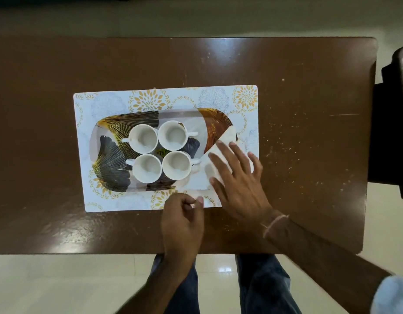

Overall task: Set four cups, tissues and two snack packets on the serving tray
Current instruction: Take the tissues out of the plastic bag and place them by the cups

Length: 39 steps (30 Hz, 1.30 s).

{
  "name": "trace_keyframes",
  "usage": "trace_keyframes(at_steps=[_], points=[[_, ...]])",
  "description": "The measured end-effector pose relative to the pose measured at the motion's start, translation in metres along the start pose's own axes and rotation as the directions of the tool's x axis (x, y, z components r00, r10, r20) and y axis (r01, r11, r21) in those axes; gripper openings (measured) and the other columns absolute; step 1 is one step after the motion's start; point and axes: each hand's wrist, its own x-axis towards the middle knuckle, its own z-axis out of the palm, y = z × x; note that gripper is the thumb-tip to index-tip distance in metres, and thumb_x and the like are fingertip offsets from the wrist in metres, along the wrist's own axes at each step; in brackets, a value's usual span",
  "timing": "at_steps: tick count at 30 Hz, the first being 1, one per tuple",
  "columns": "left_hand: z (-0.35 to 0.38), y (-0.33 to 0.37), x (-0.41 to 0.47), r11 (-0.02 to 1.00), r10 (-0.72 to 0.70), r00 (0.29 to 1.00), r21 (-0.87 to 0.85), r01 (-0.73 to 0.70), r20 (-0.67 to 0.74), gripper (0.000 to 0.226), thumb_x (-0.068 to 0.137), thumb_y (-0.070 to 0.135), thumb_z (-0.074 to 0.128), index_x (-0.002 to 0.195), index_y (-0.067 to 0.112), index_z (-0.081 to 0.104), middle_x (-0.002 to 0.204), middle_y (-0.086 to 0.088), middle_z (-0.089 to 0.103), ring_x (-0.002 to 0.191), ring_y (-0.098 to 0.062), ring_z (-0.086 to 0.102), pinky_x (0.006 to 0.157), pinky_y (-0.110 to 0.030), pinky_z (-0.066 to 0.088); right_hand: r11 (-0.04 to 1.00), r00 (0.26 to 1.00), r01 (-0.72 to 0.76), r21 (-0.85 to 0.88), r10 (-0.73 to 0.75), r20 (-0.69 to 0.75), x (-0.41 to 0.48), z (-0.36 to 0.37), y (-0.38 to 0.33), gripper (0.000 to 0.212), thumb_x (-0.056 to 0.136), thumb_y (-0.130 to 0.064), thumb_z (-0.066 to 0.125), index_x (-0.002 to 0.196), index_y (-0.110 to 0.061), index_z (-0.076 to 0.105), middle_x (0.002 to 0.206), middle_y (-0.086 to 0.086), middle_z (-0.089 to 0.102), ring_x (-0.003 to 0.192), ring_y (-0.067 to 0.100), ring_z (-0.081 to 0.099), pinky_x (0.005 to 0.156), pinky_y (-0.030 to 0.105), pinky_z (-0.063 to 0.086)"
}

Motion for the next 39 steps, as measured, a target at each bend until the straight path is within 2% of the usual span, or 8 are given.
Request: trace_keyframes(at_steps=[2,5,9,15,20,25,34,39], points=[[0.005,-0.003,-0.011,0.948,0.299,0.937,0.056,-0.314,0.181,0.028,0.096,0.035,0.056,0.123,0.027,0.059,0.126,0.002,0.061,0.124,-0.008,0.053,0.105,-0.023,0.042,0.994,0.99,0.091,-0.054,-0.085,0.111,-0.007,0.01,0.005,0.055,0.103,-0.045,0.032,0.155,-0.027,0.027,0.168,0.001,0.012,0.156,0.023,0.003,0.121,0.057,0.006],[0.02,-0.006,-0.006,0.874,0.312,0.866,0.239,-0.423,0.39,0.064,0.099,0.026,0.048,0.158,0.014,0.026,0.169,-0.007,0.018,0.157,-0.022,0.006,0.126,-0.042,0.013,0.977,0.971,0.163,-0.138,-0.134,0.199,-0.002,0.021,0.016,0.059,0.104,-0.047,0.025,0.158,-0.024,0.018,0.169,0.002,0.007,0.156,0.025,0.0,0.12,0.063,0.003],[0.027,-0.015,-0.001,0.783,0.263,0.838,0.403,-0.475,0.477,0.078,0.095,0.022,0.05,0.161,0.009,0.01,0.17,-0.011,0.0,0.157,-0.027,-0.004,0.127,-0.048,0.009,0.961,0.971,0.188,-0.204,-0.151,0.183,0.003,0.027,0.032,0.063,0.103,-0.049,0.024,0.159,-0.023,0.012,0.169,0.002,0.004,0.156,0.023,0.0,0.12,0.063,-0.001],[0.024,-0.007,-0.004,0.797,0.186,0.855,0.435,-0.419,0.483,0.078,0.097,0.029,0.045,0.161,0.013,0.004,0.17,-0.005,-0.006,0.157,-0.022,-0.01,0.127,-0.047,0.005,0.977,0.99,0.064,-0.205,-0.037,0.133,0.014,0.015,0.043,0.065,0.103,-0.051,0.021,0.16,-0.022,0.009,0.169,0.0,0.0,0.155,0.026,-0.002,0.117,0.067,0.001],[0.024,0.027,-0.008,0.806,0.401,0.849,0.308,-0.505,0.343,0.058,0.09,0.025,0.055,0.147,0.015,0.046,0.155,-0.01,0.047,0.142,-0.033,0.044,0.111,-0.059,0.039,0.999,0.992,-0.049,-0.012,0.05,0.116,0.012,-0.006,0.044,0.063,0.101,-0.059,0.019,0.158,-0.032,0.012,0.169,-0.003,-0.002,0.156,0.023,-0.001,0.117,0.066,-0.001],[0.062,0.076,0.009,0.782,0.519,0.791,0.193,-0.592,0.324,0.051,0.092,0.033,0.055,0.14,0.017,0.051,0.145,-0.009,0.058,0.132,-0.031,0.055,0.11,-0.055,0.04,0.938,0.961,-0.262,0.225,0.276,-0.034,0.007,-0.051,0.092,0.053,0.097,-0.056,0.037,0.144,-0.032,0.04,0.163,-0.004,0.025,0.145,0.019,0.032,0.115,0.057,0.013],[0.183,0.201,0.034,0.577,0.603,0.56,0.175,-0.798,0.567,0.051,0.093,0.034,0.053,0.143,0.022,0.051,0.145,0.0,0.055,0.134,-0.023,0.045,0.111,-0.05,0.032,0.792,0.776,-0.497,0.353,0.588,-0.226,-0.049,-0.111,0.246,0.034,0.093,-0.044,0.055,0.123,-0.029,0.06,0.144,-0.009,0.048,0.133,0.011,0.043,0.102,0.039,0.023],[0.264,0.265,0.013,0.477,0.64,0.433,0.113,-0.872,0.635,0.05,0.093,0.037,0.056,0.141,0.025,0.05,0.143,0.002,0.052,0.136,-0.018,0.04,0.112,-0.044,0.025,0.669,0.578,-0.605,0.432,0.742,-0.34,-0.099,-0.131,0.319,0.022,0.092,-0.034,0.057,0.109,-0.024,0.066,0.132,-0.003,0.057,0.125,0.02,0.05,0.101,0.051,0.036]])
